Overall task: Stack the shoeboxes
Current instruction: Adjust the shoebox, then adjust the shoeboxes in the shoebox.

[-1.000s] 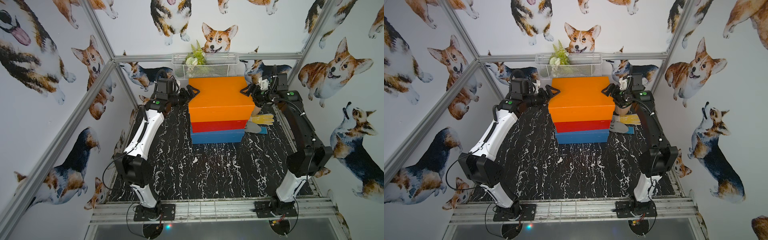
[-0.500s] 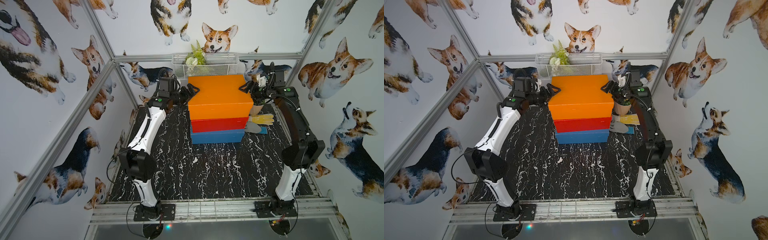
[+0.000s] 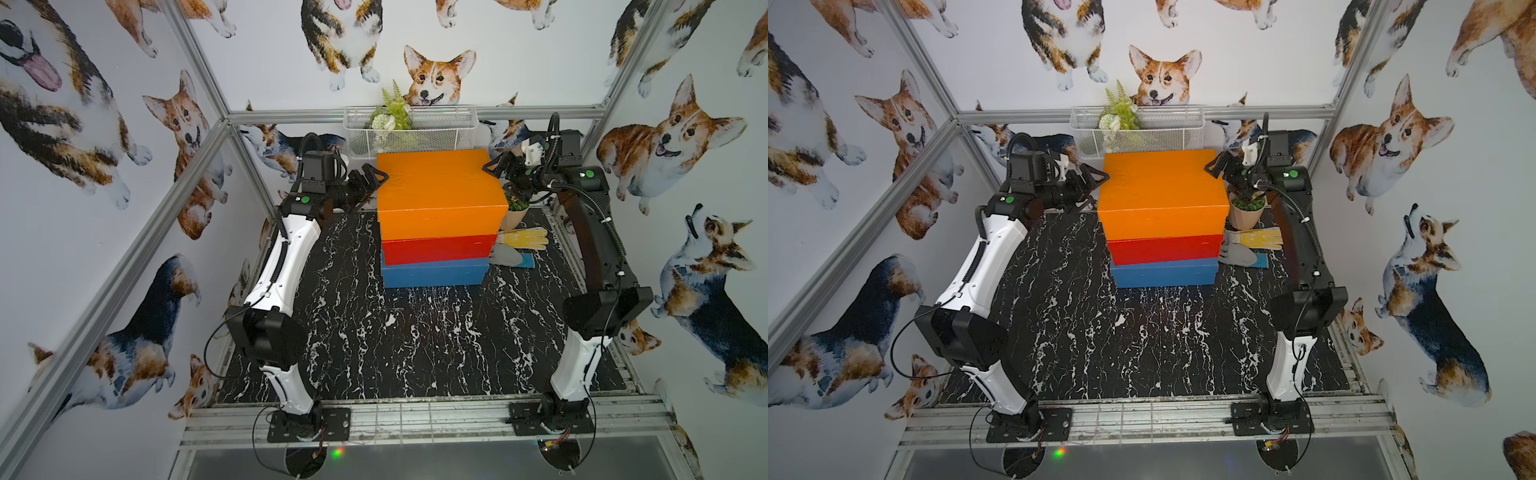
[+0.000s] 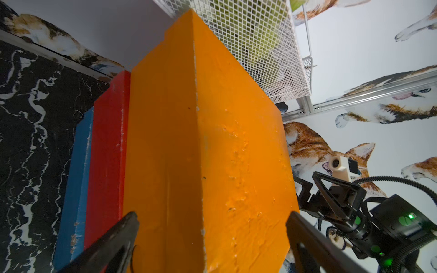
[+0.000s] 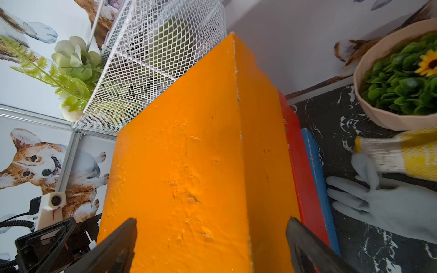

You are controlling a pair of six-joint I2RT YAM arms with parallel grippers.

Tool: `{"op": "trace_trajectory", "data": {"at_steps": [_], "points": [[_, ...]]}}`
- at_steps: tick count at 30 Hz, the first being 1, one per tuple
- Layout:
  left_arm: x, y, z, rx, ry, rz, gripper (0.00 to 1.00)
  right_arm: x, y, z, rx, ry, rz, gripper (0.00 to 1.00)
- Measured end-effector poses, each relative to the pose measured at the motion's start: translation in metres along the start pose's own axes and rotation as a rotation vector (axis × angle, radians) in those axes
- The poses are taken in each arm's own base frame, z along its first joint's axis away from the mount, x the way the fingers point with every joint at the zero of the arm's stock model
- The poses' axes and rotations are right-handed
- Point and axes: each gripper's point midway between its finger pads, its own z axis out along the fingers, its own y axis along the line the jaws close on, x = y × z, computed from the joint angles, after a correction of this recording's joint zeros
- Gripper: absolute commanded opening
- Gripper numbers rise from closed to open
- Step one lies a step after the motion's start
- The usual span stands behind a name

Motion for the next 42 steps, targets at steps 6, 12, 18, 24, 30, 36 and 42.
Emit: {"op": "trace_trajectory", "data": {"at_steps": [6, 12, 18, 24, 30, 36, 42], "points": [[-0.013, 0.017, -0.03, -0.026, -0.05, -0.019, 1.0, -0.008, -0.021, -0.018, 0.049, -0.027, 0.03, 0.91], [-0.009, 0.073, -0.065, -0.082, -0.13, -0.111, 0.78, 0.005, -0.077, -0.051, 0.109, -0.056, 0.151, 0.8], [0.016, 0.121, -0.045, -0.107, -0.097, -0.195, 0.73, 0.042, -0.135, -0.047, 0.125, -0.052, 0.291, 0.73], [0.037, 0.138, -0.002, -0.1, -0.021, -0.224, 0.65, 0.072, -0.173, -0.008, 0.107, 0.014, 0.398, 0.66], [0.049, 0.145, 0.032, -0.102, 0.031, -0.223, 0.54, 0.079, -0.174, 0.023, 0.073, 0.057, 0.387, 0.64], [0.065, 0.17, 0.06, -0.146, 0.085, -0.276, 0.48, 0.093, -0.178, 0.049, 0.067, 0.112, 0.392, 0.64], [0.076, 0.163, 0.073, -0.138, 0.108, -0.261, 0.48, 0.101, -0.171, 0.058, 0.051, 0.138, 0.379, 0.64]]}}
